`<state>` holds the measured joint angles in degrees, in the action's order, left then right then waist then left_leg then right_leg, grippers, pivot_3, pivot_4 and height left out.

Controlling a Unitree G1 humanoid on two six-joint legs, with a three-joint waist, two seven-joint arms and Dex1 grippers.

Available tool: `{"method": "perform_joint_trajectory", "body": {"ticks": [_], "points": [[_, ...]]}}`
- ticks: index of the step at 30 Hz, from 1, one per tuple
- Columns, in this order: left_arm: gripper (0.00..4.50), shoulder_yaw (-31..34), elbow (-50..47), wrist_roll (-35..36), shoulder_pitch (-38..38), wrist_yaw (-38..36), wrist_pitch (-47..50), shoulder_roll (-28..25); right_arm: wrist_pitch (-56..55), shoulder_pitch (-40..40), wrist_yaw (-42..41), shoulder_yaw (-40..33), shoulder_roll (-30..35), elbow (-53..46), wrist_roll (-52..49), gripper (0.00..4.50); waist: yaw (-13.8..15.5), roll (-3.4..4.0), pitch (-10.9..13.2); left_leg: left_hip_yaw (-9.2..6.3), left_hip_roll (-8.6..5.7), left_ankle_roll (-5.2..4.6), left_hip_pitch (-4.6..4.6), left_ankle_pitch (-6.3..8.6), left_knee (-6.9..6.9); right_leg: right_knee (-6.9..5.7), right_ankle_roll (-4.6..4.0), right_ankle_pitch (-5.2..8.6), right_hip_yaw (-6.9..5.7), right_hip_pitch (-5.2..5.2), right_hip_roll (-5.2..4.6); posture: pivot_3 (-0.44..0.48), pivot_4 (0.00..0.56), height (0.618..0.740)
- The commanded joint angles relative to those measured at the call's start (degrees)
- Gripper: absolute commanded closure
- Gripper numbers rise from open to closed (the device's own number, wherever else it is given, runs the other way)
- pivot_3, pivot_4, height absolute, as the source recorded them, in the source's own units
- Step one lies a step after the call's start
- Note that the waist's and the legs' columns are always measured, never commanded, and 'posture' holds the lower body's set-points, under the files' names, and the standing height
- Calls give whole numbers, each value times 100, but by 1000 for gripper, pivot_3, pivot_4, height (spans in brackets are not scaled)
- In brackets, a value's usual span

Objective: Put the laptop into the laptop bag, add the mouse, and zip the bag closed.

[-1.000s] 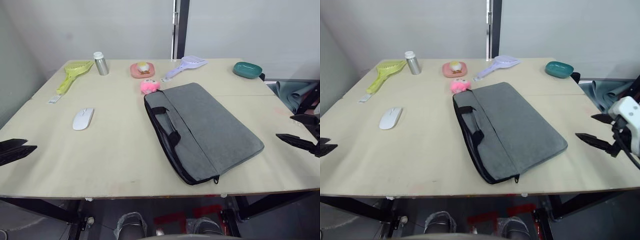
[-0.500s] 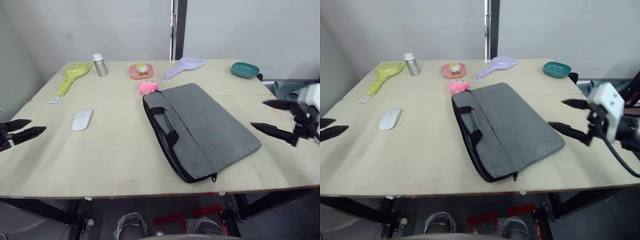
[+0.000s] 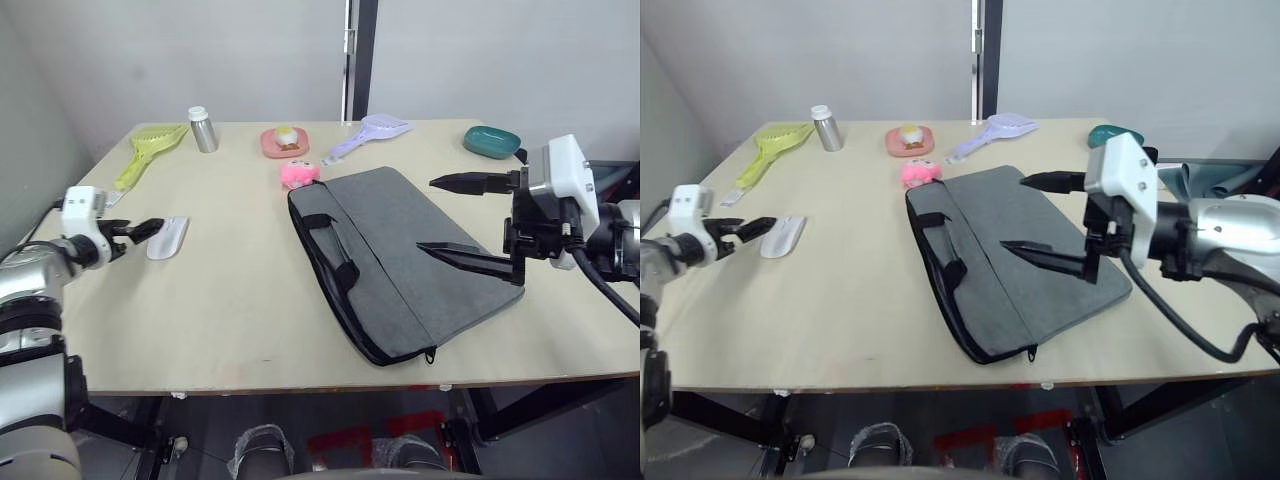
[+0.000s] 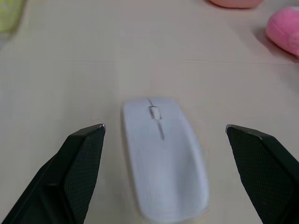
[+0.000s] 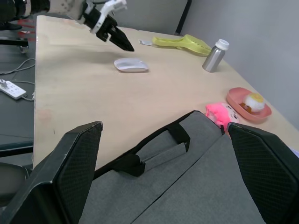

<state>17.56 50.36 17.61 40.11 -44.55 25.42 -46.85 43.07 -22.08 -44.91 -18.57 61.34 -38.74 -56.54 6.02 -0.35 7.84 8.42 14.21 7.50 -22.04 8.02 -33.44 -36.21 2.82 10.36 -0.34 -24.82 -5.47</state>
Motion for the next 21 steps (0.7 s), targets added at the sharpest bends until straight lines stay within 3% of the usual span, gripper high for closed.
{"method": "perform_joint_trajectory", "body": {"ticks": [1,21], "points": [[150,-73,193,-193,224,344,-91,59,3,-23,150,-7,-60,-102,-21,7,-6,0,0,0,0,0,-1,0,0,0,0,0,0,-1,1,0,150,740],[150,-443,1861,-892,1143,835,-1284,606,142,113,398,-289,79,-300,-176,7,38,-1,0,-6,0,0,-3,0,-1,1,0,0,-3,1,1,0,150,740]]}}
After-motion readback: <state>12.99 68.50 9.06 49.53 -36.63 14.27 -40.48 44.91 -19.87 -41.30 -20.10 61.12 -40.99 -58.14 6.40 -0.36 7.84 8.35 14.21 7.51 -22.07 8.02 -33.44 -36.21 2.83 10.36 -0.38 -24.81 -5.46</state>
